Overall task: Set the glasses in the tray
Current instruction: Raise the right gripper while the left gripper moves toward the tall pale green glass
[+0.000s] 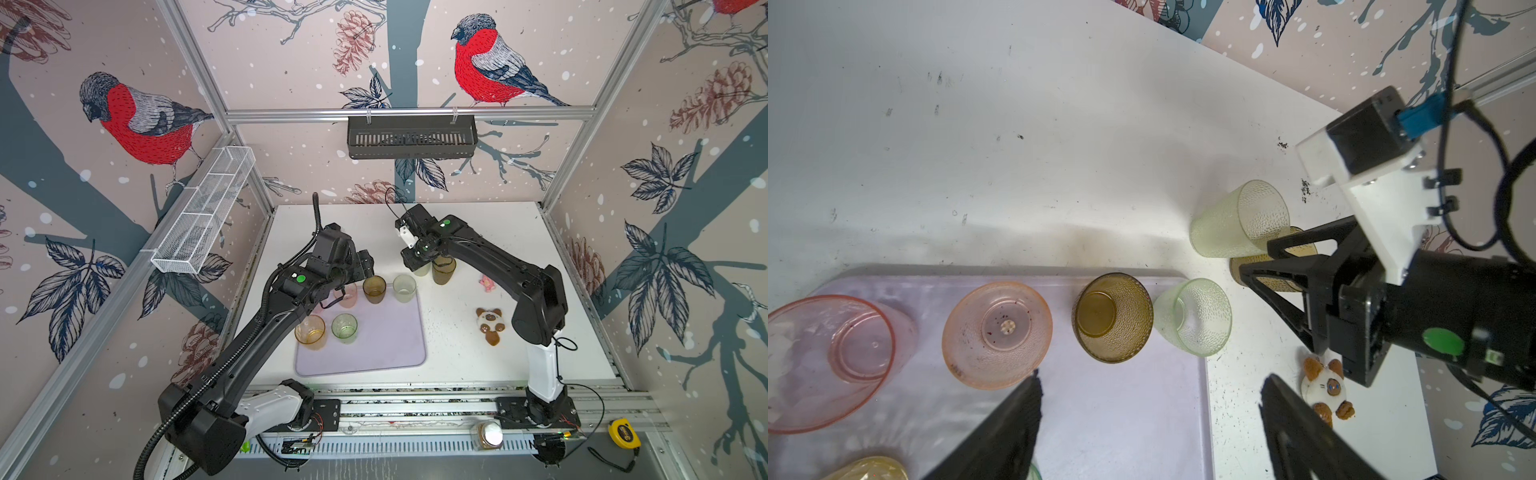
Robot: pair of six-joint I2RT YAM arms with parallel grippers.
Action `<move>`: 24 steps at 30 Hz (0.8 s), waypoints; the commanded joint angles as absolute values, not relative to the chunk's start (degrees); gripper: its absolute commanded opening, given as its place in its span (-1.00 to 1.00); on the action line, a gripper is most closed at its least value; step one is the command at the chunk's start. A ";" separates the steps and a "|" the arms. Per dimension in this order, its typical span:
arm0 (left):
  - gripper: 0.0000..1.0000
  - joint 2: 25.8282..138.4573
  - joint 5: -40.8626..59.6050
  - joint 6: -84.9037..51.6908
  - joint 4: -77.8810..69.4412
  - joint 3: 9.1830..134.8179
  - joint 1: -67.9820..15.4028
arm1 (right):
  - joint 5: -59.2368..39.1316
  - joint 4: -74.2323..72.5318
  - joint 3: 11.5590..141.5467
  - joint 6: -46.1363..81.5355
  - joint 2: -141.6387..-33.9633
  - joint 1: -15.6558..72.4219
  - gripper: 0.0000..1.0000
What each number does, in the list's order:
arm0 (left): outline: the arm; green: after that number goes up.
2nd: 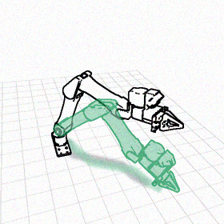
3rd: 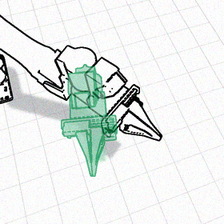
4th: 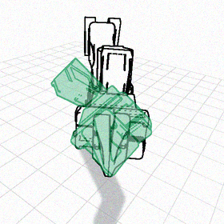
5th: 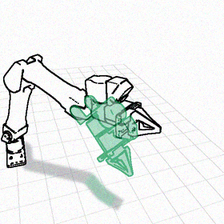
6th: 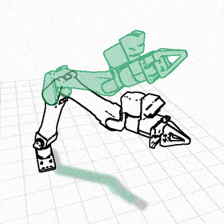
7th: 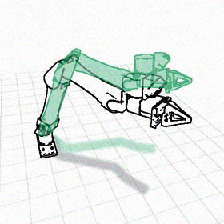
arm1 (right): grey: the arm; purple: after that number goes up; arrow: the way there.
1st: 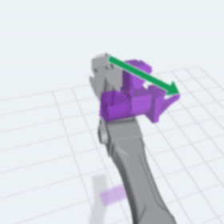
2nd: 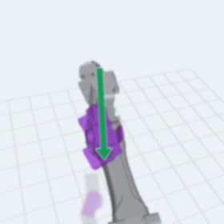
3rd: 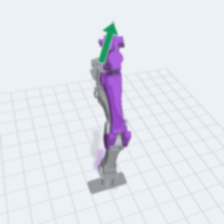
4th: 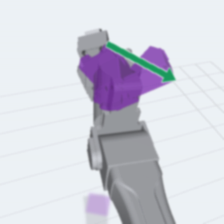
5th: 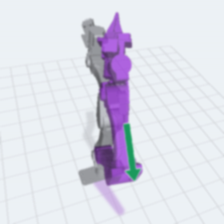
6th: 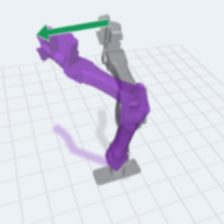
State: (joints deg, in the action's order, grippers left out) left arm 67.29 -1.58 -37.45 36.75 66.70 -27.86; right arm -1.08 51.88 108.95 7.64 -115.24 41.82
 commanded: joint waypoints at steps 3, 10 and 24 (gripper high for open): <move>0.66 69.84 0.23 -35.51 37.20 69.27 -27.69 | -1.93 51.24 108.38 9.57 -111.91 40.55 0.09; 0.66 76.59 2.54 -33.95 39.40 74.93 -28.60 | -2.90 48.98 102.61 10.80 -106.07 37.40 0.30; 0.56 92.18 3.00 -32.70 44.55 87.06 -34.08 | -3.84 44.39 88.58 11.17 -93.51 30.47 0.67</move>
